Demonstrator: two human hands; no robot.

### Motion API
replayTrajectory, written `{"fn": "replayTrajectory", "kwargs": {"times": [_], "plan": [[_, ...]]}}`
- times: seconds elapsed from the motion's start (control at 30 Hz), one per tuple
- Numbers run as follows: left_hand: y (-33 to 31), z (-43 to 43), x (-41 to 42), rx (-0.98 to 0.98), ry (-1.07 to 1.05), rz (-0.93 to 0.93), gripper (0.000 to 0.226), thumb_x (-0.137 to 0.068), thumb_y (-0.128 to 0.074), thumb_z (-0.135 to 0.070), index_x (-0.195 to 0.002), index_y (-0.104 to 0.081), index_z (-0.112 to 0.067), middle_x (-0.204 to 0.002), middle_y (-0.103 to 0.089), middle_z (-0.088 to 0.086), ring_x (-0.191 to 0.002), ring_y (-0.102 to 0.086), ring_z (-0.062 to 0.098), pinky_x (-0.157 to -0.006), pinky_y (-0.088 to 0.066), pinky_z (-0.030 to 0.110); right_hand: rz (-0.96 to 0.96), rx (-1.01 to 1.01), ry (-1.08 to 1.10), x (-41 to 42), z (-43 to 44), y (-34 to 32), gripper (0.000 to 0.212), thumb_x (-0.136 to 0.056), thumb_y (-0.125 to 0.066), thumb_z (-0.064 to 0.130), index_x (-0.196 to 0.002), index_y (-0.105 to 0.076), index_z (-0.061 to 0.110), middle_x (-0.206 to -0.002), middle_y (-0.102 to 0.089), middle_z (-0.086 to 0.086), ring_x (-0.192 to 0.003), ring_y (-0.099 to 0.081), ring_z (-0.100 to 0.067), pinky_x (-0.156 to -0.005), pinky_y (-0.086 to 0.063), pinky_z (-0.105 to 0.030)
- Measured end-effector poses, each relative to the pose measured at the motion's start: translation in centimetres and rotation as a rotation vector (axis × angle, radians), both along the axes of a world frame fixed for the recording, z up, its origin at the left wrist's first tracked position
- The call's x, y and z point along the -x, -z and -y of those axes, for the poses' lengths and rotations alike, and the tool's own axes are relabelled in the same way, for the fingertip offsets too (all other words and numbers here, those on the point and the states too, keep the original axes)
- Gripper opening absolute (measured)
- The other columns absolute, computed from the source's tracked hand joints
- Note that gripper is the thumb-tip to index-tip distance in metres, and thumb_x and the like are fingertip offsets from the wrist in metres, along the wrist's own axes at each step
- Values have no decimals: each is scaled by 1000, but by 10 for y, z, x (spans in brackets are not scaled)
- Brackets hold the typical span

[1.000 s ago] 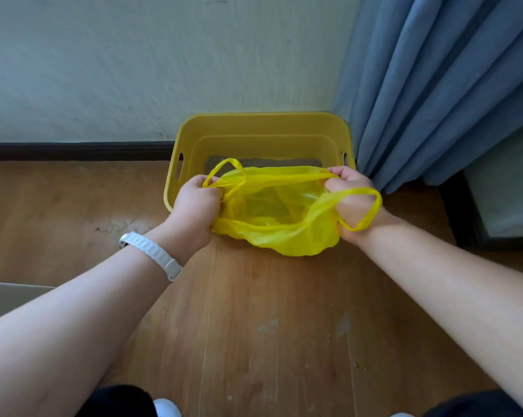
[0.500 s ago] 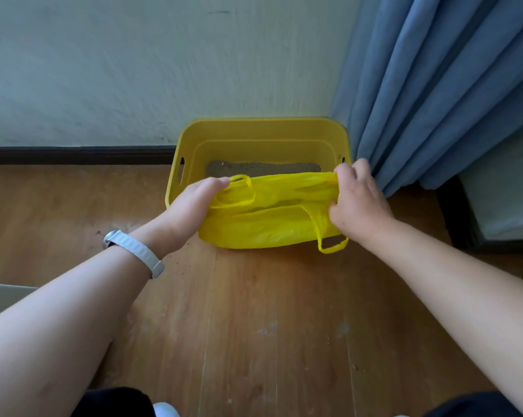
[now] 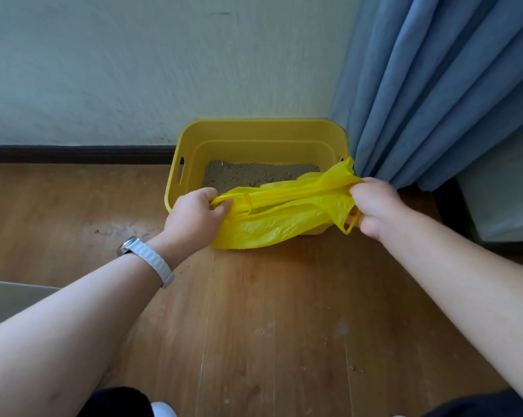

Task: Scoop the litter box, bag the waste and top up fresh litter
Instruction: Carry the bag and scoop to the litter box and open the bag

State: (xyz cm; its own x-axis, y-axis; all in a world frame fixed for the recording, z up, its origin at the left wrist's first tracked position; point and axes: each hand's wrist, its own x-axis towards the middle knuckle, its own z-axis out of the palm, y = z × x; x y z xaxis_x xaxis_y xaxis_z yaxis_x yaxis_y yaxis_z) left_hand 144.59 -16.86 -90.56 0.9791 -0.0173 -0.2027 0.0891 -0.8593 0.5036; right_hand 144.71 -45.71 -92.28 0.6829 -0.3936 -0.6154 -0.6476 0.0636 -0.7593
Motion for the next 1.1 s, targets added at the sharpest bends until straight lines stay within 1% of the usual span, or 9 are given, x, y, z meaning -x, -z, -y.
{"fn": "replayTrajectory", "kwargs": {"times": [0.1, 0.27, 0.37, 0.5, 0.6, 0.7, 0.83, 0.9, 1.1], "plan": [[8, 4, 6, 79, 14, 128, 23, -95, -57, -25, -78, -46, -13, -67, -51, 5, -60, -48, 25, -53, -46, 42, 50, -339, 134, -4, -7, -9, 22, -90, -56, -1, -105, -68, 10, -101, -72, -23, -88, -71, -39, -75, -52, -68], [14, 19, 11, 90, 49, 227, 16, -83, -48, 3, -75, -43, -9, -71, -53, 10, -64, -47, 28, -50, -34, 36, 138, -420, 170, -6, -16, -18, 25, -94, -54, 4, -104, -69, 21, -92, -74, -18, -79, -72, -38, -62, -55, -62], [10, 27, 3, 271, -247, 20, 20, -82, -40, 6, -72, -42, -11, -67, -39, 7, -59, -36, 21, -49, -28, 33, 178, -171, 39, 0, -18, -20, 27, -94, -49, 6, -97, -68, 24, -99, -71, -15, -86, -70, -34, -68, -58, -56], [-3, 29, -11, 763, -590, -235, 27, -91, -45, 3, -76, -45, -19, -65, -44, 5, -54, -43, 20, -42, -37, 23, 274, 517, -461, 13, -16, -18, 10, -85, -55, 15, -82, -63, 12, -76, -63, -11, -73, -57, -30, -60, -50, -40], [-11, 24, -18, 1117, -667, -419, 29, -92, -41, 8, -107, -54, -14, -73, -61, 10, -58, -60, 21, -53, -54, 29, 269, 497, -459, 17, -13, -19, 27, -80, -51, 32, -68, -49, 8, -60, -47, -4, -60, -45, -23, -55, -35, -35], [-20, 24, -17, 1207, -578, -516, 29, -93, -38, 6, -105, -63, -1, -89, -72, 18, -78, -71, 32, -68, -61, 47, 222, 346, -353, 13, -12, -20, 29, -81, -51, 41, -62, -41, 22, -58, -42, 2, -60, -43, -18, -59, -33, -32], [-26, 26, -14, 1203, -607, -500, 16, -89, -47, -16, -89, -61, -9, -73, -70, 12, -72, -69, 33, -70, -58, 44, 65, 81, -74, 4, -7, -22, 51, -73, -54, 54, -99, -67, 12, -95, -72, -11, -86, -67, -29, -82, -57, -45], [-23, 28, -15, 1123, -535, -449, 19, -86, -51, -33, -77, -58, -19, -70, -61, 3, -70, -60, 26, -69, -48, 34, 28, -5, 25, 1, -2, -21, 36, -84, -56, 45, -102, -66, 15, -96, -71, -10, -86, -68, -30, -80, -58, -49], [-3, 38, -5, 155, 96, -49, 44, -74, -71, -62, -97, -54, -29, -84, -59, -10, -75, -59, 9, -61, -50, 32, -26, -60, 103, 5, 8, -16, 20, -97, -50, 33, -83, -57, 21, -85, -66, -7, -75, -65, -27, -66, -56, -36]]}}
